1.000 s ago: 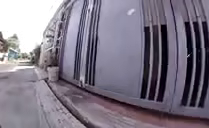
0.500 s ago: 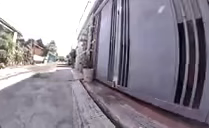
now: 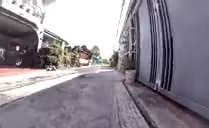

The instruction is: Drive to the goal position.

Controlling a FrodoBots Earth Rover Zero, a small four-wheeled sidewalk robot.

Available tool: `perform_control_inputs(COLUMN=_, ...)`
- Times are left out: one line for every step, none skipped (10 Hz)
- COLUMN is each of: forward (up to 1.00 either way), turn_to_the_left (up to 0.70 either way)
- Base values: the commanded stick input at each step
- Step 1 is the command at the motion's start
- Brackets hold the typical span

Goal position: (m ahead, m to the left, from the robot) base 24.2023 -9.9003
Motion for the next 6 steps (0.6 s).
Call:
perform_control_inputs(forward=0.35, turn_to_the_left=0.00)
perform_control_inputs(forward=0.70, turn_to_the_left=0.00)
perform_control_inputs(forward=0.70, turn_to_the_left=0.00)
perform_control_inputs(forward=0.70, turn_to_the_left=0.00)
perform_control_inputs(forward=0.70, turn_to_the_left=0.00)
perform_control_inputs(forward=0.70, turn_to_the_left=0.00)
